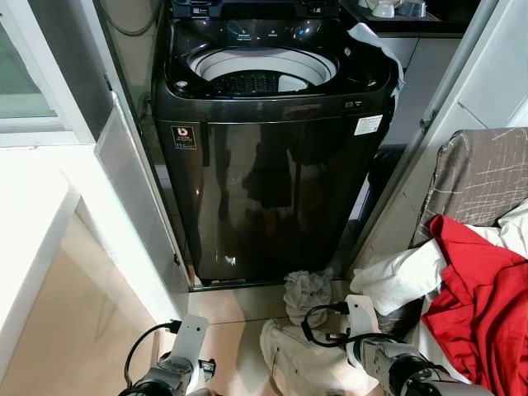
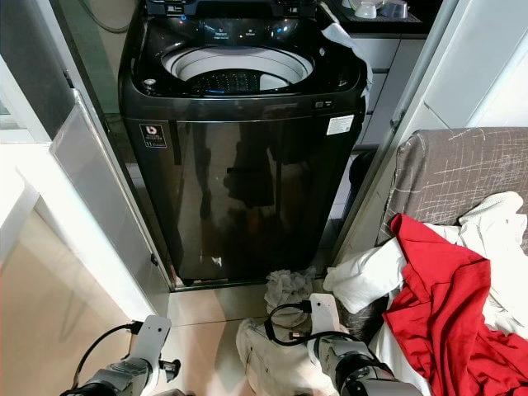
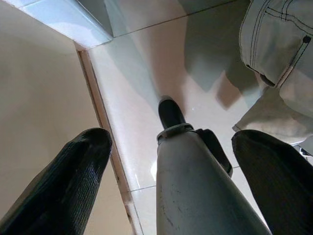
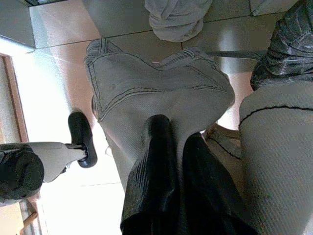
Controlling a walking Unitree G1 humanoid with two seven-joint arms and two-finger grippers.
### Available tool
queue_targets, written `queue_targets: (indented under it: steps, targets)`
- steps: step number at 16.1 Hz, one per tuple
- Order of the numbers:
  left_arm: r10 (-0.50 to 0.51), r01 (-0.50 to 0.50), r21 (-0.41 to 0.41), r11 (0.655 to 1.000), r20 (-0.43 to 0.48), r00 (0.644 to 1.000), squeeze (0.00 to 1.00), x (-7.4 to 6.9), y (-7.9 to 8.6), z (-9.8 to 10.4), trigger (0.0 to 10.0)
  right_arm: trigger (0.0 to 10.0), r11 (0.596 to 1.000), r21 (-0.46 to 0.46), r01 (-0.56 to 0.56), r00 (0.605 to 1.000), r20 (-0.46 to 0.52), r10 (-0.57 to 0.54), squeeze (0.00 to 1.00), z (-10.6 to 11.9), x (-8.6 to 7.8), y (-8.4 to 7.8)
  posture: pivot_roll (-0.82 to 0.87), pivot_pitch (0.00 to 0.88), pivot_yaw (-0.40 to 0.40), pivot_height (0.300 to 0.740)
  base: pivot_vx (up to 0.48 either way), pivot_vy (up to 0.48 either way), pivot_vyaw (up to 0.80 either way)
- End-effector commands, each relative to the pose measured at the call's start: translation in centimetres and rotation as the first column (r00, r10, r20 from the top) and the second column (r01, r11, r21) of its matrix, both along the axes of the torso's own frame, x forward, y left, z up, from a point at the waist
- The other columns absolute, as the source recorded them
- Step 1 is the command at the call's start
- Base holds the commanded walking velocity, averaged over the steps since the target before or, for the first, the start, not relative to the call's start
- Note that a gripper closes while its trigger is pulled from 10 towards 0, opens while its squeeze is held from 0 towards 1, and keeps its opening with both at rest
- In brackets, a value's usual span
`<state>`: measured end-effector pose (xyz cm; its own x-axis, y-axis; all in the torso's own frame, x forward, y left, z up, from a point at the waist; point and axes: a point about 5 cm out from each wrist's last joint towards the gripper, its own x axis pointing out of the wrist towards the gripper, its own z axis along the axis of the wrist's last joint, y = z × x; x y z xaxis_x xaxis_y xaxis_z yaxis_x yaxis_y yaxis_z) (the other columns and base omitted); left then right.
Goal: Clothes washing
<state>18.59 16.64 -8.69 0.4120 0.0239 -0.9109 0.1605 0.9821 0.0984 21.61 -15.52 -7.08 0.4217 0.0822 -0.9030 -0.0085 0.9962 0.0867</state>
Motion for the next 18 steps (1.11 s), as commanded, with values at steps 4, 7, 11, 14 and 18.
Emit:
queue_targets:
  steps: [4, 7, 11, 14, 18]
  targets:
    - [0.001, -0.001, -0.021, 1.000, -0.001, 1.000, 0.00, 0.2, -0.3, 0.1, 10.0, 10.0, 1.000, -0.007, -0.004, 1.000, 0.019, 0.004, 0.00, 0.4, 0.6, -0.1, -0.12, 0.000, -0.029, 0.740, 0.000, 0.000, 0.00]
    - [0.001, -0.001, -0.019, 1.000, 0.000, 1.000, 0.00, 0.2, -0.3, 0.1, 10.0, 10.0, 1.000, -0.010, -0.007, 1.000, 0.022, 0.007, 0.00, 0.4, 0.7, -0.1, -0.12, 0.000, -0.028, 0.740, 0.000, 0.000, 0.00]
    - [0.003, -0.003, -0.020, 1.000, 0.002, 1.000, 0.00, 0.2, -0.2, 0.1, 10.0, 10.0, 1.000, -0.012, -0.016, 1.000, 0.025, 0.016, 0.00, 0.5, 0.8, 0.0, -0.11, 0.000, -0.029, 0.740, 0.000, 0.000, 0.00]
    - [0.004, -0.004, -0.020, 1.000, 0.004, 1.000, 0.00, 0.2, -0.2, 0.1, 10.0, 10.0, 1.000, -0.011, -0.023, 0.999, 0.028, 0.023, 0.00, 0.5, 0.8, 0.1, -0.10, 0.000, -0.031, 0.740, 0.000, 0.000, 0.00]
    - [0.012, -0.012, -0.020, 1.000, 0.006, 1.000, 0.00, 0.3, -0.1, 0.1, 10.0, 10.0, 0.999, 0.017, -0.048, 0.998, 0.048, 0.047, 0.00, 0.8, 1.4, 1.1, -0.10, 0.000, -0.029, 0.740, 0.000, 0.000, 0.00]
